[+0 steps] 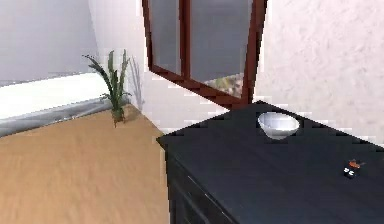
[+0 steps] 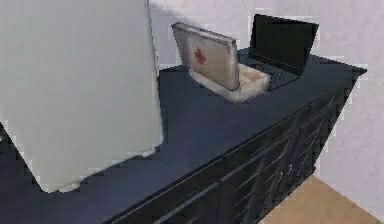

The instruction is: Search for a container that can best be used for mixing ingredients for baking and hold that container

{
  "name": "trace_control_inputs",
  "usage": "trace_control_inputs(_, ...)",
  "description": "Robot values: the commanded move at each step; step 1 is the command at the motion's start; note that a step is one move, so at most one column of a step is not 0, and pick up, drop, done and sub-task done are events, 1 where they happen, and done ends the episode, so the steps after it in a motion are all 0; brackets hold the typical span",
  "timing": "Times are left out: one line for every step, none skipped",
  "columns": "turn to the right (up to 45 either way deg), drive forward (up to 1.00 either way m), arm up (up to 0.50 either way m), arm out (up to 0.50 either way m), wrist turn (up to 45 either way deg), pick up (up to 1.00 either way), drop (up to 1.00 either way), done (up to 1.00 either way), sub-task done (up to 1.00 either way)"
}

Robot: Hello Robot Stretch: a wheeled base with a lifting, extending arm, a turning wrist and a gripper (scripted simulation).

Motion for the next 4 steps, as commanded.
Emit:
trace_control_inputs(-45.0, 0.0, 0.0, 0.0, 0.0, 0.0, 0.0, 0.0, 0.0)
trace_control_inputs(-45.0, 0.0, 0.0, 0.0, 0.0, 0.0, 0.0, 0.0, 0.0)
trace_control_inputs(-36.0, 0.0, 0.0, 0.0, 0.0, 0.0, 0.0, 0.0, 0.0)
trace_control_inputs(0.0, 0.15, 0.0, 0.0, 0.0, 0.0, 0.0, 0.0, 0.0)
